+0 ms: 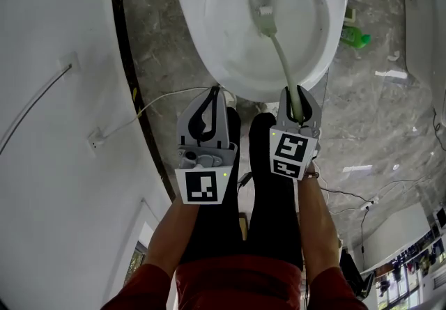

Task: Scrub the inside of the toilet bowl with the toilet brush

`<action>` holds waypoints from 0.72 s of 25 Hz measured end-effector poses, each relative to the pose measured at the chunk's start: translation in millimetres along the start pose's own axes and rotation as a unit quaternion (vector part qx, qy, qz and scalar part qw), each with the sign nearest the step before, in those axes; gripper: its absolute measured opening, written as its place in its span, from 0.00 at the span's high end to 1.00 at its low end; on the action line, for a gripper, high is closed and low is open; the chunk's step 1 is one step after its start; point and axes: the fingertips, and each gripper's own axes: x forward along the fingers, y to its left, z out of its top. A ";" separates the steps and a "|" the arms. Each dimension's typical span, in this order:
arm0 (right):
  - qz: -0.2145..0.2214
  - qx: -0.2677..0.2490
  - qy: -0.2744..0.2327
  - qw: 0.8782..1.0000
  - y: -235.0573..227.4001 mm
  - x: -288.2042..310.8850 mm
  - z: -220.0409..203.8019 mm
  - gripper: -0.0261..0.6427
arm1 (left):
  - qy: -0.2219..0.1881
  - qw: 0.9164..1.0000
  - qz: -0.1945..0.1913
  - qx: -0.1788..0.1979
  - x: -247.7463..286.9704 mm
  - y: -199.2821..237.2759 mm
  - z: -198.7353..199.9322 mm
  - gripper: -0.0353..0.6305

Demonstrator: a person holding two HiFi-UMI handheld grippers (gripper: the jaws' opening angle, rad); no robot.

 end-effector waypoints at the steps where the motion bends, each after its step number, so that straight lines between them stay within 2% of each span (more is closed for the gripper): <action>1: -0.011 -0.008 -0.002 1.000 -9.7 -1.5 2.4 0.80 | 0.002 1.000 -0.002 0.001 1.8 -2.9 -0.8 0.94; 6: -0.072 -0.021 -0.036 0.996 -49.8 -25.9 28.6 0.80 | 0.004 1.000 -0.007 0.004 9.2 -10.7 -1.5 0.94; 8: -0.080 -0.022 -0.039 0.996 -52.4 -26.0 28.1 0.80 | 0.004 1.000 -0.007 0.004 10.9 -10.0 -1.9 0.94; 10: -0.068 -0.025 -0.026 0.997 -45.3 -14.3 17.9 0.80 | 0.008 1.000 -0.006 0.005 12.2 -8.7 -3.2 0.94; 14: -0.016 -0.006 0.004 1.000 -14.1 16.5 1.6 0.80 | 0.011 1.000 -0.001 -0.003 12.2 -1.4 -7.4 0.94; 18: 0.020 0.023 0.006 1.000 17.7 21.8 18.0 0.80 | 0.018 1.000 0.009 -0.014 8.2 6.5 -11.0 0.94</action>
